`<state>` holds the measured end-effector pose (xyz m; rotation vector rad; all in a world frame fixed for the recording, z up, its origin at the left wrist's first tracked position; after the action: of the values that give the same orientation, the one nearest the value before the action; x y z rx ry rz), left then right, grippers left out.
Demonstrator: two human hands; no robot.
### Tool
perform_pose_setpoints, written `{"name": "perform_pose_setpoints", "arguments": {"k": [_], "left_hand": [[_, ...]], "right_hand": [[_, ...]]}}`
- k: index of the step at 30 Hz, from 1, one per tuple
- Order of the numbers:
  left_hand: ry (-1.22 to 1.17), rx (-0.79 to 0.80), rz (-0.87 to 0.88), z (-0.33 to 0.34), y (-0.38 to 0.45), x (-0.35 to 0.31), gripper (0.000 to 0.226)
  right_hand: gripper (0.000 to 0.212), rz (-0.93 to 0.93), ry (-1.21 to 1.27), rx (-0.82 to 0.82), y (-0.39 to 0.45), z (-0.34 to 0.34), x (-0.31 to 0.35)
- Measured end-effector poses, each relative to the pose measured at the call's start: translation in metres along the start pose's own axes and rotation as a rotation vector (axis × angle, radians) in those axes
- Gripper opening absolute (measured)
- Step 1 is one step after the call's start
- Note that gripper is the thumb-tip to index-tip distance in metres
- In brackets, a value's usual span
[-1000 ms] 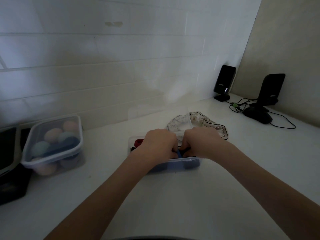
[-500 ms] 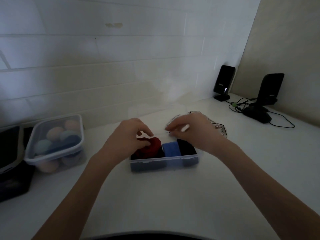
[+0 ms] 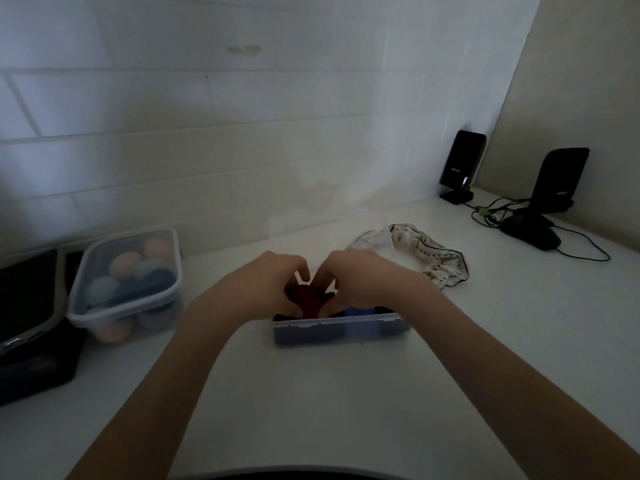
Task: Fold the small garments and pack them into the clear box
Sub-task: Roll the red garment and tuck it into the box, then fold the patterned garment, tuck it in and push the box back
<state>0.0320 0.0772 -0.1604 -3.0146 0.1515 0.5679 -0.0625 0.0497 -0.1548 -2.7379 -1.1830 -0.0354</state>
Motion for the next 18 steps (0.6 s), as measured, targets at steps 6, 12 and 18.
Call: {"name": "perform_pose_setpoints", "arguments": {"k": [6, 12, 18], "left_hand": [[-0.388, -0.126, 0.078, -0.029, -0.01, 0.021, 0.044], [-0.397, -0.347, 0.134, -0.044, -0.009, 0.027, 0.047], [-0.384, -0.39, 0.178, -0.039, -0.004, 0.011, 0.026]], "right_hand": [[0.031, 0.092, 0.688, -0.509, -0.041, -0.04, -0.077], [0.034, 0.392, 0.245, -0.187, -0.04, 0.032, -0.141], [0.008, 0.495, 0.152, -0.418, -0.047, 0.028, -0.141]]}}
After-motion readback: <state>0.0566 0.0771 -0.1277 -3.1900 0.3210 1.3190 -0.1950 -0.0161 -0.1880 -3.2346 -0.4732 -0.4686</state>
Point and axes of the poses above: each hand's wrist, its own y-axis towards the middle knuckle, its own z-axis out of the palm, x = y × z, the point moved 7 cm from there along y, towards the middle knuckle, and after that the axes turned 4 degrees about -y, right-handed, at the moved point
